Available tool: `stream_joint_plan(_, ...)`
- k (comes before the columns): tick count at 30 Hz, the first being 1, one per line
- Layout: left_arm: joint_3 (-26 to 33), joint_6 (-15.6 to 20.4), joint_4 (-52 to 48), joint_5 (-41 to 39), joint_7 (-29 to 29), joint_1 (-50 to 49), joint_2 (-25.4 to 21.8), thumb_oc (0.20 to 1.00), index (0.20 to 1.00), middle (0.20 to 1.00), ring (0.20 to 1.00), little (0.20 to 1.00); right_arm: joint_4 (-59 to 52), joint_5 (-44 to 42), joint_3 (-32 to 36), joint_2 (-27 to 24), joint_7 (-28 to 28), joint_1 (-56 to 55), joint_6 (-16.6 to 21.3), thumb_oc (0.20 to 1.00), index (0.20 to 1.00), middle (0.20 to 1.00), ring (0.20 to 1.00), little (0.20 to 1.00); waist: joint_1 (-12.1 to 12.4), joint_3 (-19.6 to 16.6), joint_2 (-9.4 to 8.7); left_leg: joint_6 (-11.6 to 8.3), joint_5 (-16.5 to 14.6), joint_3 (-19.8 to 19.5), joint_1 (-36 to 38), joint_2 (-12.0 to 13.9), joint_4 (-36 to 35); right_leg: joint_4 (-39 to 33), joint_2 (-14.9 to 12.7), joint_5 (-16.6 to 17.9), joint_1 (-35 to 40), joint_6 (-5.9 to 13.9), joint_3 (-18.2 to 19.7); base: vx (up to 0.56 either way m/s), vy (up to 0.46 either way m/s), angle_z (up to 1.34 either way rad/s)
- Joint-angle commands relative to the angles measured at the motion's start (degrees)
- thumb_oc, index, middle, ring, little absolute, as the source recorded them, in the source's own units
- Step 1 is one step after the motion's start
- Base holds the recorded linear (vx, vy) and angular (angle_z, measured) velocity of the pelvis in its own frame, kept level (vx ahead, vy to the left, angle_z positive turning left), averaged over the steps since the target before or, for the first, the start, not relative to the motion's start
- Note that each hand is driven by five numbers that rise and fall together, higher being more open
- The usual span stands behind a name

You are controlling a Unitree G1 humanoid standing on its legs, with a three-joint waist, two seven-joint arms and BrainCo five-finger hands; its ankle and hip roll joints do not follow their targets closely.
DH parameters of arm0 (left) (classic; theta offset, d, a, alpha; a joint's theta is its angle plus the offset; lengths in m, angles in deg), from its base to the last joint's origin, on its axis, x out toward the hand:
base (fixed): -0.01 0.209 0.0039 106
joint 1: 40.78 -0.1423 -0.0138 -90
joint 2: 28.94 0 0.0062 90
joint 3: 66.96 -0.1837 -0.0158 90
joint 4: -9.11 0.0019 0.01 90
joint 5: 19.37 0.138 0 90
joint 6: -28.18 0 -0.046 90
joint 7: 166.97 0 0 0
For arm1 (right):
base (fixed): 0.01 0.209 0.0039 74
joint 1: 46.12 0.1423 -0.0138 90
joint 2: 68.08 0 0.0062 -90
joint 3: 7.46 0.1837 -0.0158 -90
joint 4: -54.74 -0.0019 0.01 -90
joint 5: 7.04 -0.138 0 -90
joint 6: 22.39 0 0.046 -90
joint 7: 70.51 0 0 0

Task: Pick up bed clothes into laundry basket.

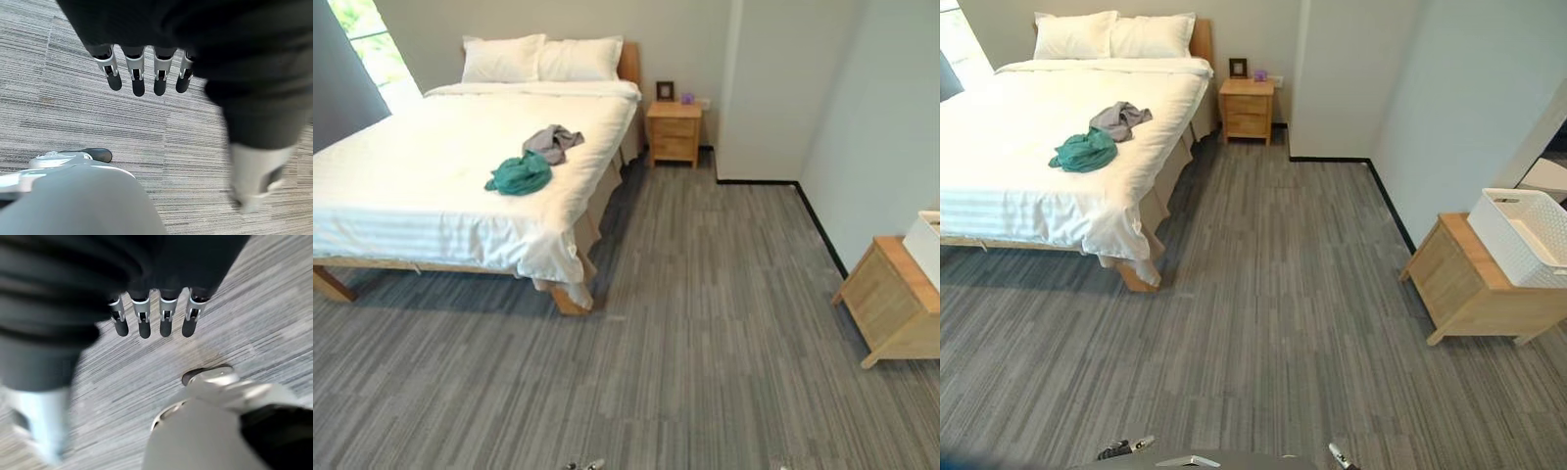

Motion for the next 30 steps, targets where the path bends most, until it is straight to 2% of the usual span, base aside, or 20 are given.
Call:
stream_joint_plan(1,0.04,1.77,1.32,-0.91,0.10,5.27,2.34,1.000,1.000,1.000,1.000,1.000,3.42,0.61,0.73,-0.95,0.45,2.93,0.72,1.000,1.000,1.000,1.000,1.000,0.35,1.85,-1.27,-3.51,4.79,3.26,2.19,1.82,-6.59,-17.58,-2.98,7.83,13.14,7.10,-1.66,0.00,0.000,0.00)
stream_joint_plan(3,0.17,1.82,1.17,-1.44,0.25,5.51,2.26,1.000,1.000,1.000,1.000,1.000,3.13,0.07,0.91,-0.97,0.36,3.18,0.85,1.000,1.000,1.000,1.000,1.000,0.32,1.82,-1.28,-3.52,4.72,3.34,2.31,1.84,-6.63,-17.59,-2.98,7.82,13.14,7.11,-1.50,0.00,0.000,0.00)
stream_joint_plan(6,2.33,1.83,0.98,-7.04,1.77,6.51,2.24,1.000,1.000,1.000,1.000,1.000,0.83,-5.12,1.83,-1.14,0.53,4.24,1.62,1.000,1.000,1.000,1.000,1.000,0.10,1.62,-1.27,-3.52,4.50,3.61,2.71,1.82,-6.73,-17.59,-2.95,7.74,13.29,7.12,-1.12,0.00,0.000,0.00)
stream_joint_plan(9,0.86,1.58,-1.83,-10.67,2.08,9.98,2.44,1.000,1.000,1.000,1.000,1.000,-1.31,-8.08,1.25,-2.20,1.33,6.70,0.94,1.000,1.000,1.000,1.000,1.000,-0.29,1.65,-1.18,-3.61,4.45,3.97,2.94,1.87,-6.74,-17.46,-2.89,7.84,13.27,7.17,-0.80,0.00,0.014,-0.04)
stream_joint_plan(10,-0.32,1.74,-5.66,-13.03,1.81,10.84,1.94,1.000,1.000,1.000,1.000,1.000,-4.61,-7.82,0.25,-3.08,1.15,7.52,1.06,1.000,1.000,1.000,1.000,1.000,-0.51,1.67,-1.06,-3.61,4.44,4.11,2.98,1.86,-6.76,-17.43,-2.89,7.96,13.16,7.26,-0.64,-0.03,0.024,-0.04)
stream_joint_plan(11,-2.56,1.93,-20.33,-16.17,2.12,9.72,-0.15,1.000,1.000,1.000,1.000,1.000,-17.09,-7.14,-1.32,-4.83,0.50,6.94,1.47,1.000,1.000,1.000,1.000,1.000,-0.71,2.11,-0.85,-3.60,4.51,4.23,3.15,1.89,-6.70,-17.30,-2.86,8.08,13.11,7.41,-0.48,-0.03,0.021,-0.11)
stream_joint_plan(12,-2.58,1.88,-20.42,-16.16,2.15,9.64,-0.17,1.000,1.000,1.000,1.000,1.000,-17.18,-7.12,-1.32,-4.81,0.44,6.85,1.44,1.000,1.000,1.000,1.000,1.000,-0.72,1.88,-0.87,-3.59,4.65,4.22,2.91,1.88,-6.74,-17.32,-2.87,8.18,12.87,7.40,-0.49,-0.03,0.018,-0.12)
stream_joint_plan(14,-3.67,1.95,-35.97,-15.63,2.34,7.12,-3.47,1.000,1.000,1.000,1.000,1.000,-34.12,-6.30,-1.96,-7.44,0.00,4.16,2.19,1.000,1.000,1.000,1.000,1.000,-0.98,2.14,-0.83,-3.57,4.95,4.30,2.66,1.83,-6.74,-17.22,-2.86,8.41,12.42,7.63,-0.37,-0.03,0.013,-0.08)
stream_joint_plan(15,-3.98,1.59,-41.37,-14.92,2.09,5.48,-4.97,1.000,1.000,1.000,1.000,1.000,-39.66,-8.32,-1.69,-8.01,1.04,2.30,1.95,1.000,1.000,1.000,1.000,1.000,-1.01,2.12,-0.86,-3.60,5.01,4.30,2.62,1.82,-6.76,-17.23,-2.89,8.49,12.35,7.73,-0.37,-0.02,0.014,-0.04)
stream_joint_plan(16,-4.78,1.35,-48.86,-18.25,0.99,4.44,-7.44,1.000,1.000,1.000,1.000,1.000,-45.86,-12.94,-2.78,-9.28,3.67,0.68,1.74,1.000,1.000,1.000,1.000,1.000,-0.82,2.20,-0.89,-3.65,5.13,4.17,2.49,1.77,-6.74,-17.25,-3.00,8.63,12.32,7.84,-0.60,-0.01,0.009,-0.04)
stream_joint_plan(17,-4.78,1.29,-48.96,-18.27,1.00,4.35,-7.48,1.000,1.000,1.000,1.000,1.000,-45.92,-12.95,-2.80,-9.27,3.65,0.60,1.72,1.000,1.000,1.000,1.000,1.000,-0.84,2.17,-0.91,-3.65,5.13,4.15,2.50,1.77,-6.74,-17.25,-3.00,8.63,12.34,7.84,-0.62,0.00,0.000,0.00)
stream_joint_plan(18,-5.11,1.14,-51.08,-19.86,0.25,4.03,-8.63,1.000,1.000,1.000,1.000,1.000,-48.09,-11.96,-3.60,-10.66,4.29,0.48,1.25,1.000,1.000,1.000,1.000,1.000,-0.76,2.21,-0.92,-3.67,5.17,4.04,2.47,1.74,-6.77,-17.31,-3.05,8.71,12.33,7.88,-0.65,0.00,0.000,0.03)
stream_joint_plan(19,-4.40,1.08,-56.37,-18.68,0.13,3.17,-11.19,1.000,1.000,1.000,1.000,1.000,-56.13,-8.95,-4.59,-13.35,4.81,0.06,1.26,1.000,1.000,1.000,1.000,1.000,-0.48,2.35,-0.99,-3.69,5.24,3.85,2.32,1.71,-6.77,-17.42,-3.13,8.82,12.36,7.92,-0.76,0.00,0.000,0.05)
stream_joint_plan(21,-3.98,1.21,-58.67,-17.82,-0.21,2.47,-11.97,1.000,1.000,1.000,1.000,1.000,-58.52,-6.49,-4.14,-14.09,4.52,-0.50,1.81,1.000,1.000,1.000,1.000,1.000,-0.42,2.41,-0.95,-3.66,5.15,3.76,2.36,1.71,-6.80,-17.44,-3.13,8.76,12.38,7.94,-0.86,0.00,-0.002,0.02)
stream_joint_plan(23,-3.41,1.44,-59.90,-16.25,-0.52,1.49,-11.59,1.000,1.000,1.000,1.000,1.000,-61.73,2.22,-3.20,-14.76,2.52,-0.58,3.14,1.000,1.000,1.000,1.000,1.000,-0.41,2.45,-0.81,-3.58,4.99,3.79,2.45,1.73,-6.82,-17.55,-3.19,8.72,12.44,7.97,-0.88,0.02,0.007,0.00)
stream_joint_plan(24,-2.77,1.72,-60.99,-15.13,-0.59,0.87,-11.19,1.000,1.000,1.000,1.000,1.000,-63.18,9.20,-2.60,-15.04,1.20,-0.80,3.94,1.000,1.000,1.000,1.000,1.000,-0.34,2.52,-0.69,-3.46,4.85,3.76,2.55,1.71,-6.87,-17.61,-3.22,8.67,12.52,7.97,-0.88,0.03,0.011,0.00)
stream_joint_plan(26,-1.82,2.09,-61.11,-13.65,0.45,0.03,-9.25,1.000,1.000,1.000,1.000,1.000,-63.49,10.98,-1.60,-12.35,-0.58,-1.59,4.34,1.000,1.000,1.000,1.000,1.000,-0.22,2.80,-0.72,-3.23,4.56,3.73,2.58,1.65,-6.88,-17.76,-3.26,8.62,12.63,7.93,-0.91,0.02,0.006,0.00)
stream_joint_plan(30,-0.31,2.21,-61.52,-12.54,1.70,-1.31,-7.86,1.000,1.000,1.000,1.000,1.000,-66.07,12.43,-1.64,-10.93,-0.31,-2.94,4.67,1.000,1.000,1.000,1.000,1.000,-0.09,3.36,-0.88,-3.06,4.40,3.66,2.37,1.61,-6.88,-17.61,-3.39,8.48,12.42,7.96,-0.90,0.00,0.000,0.00)
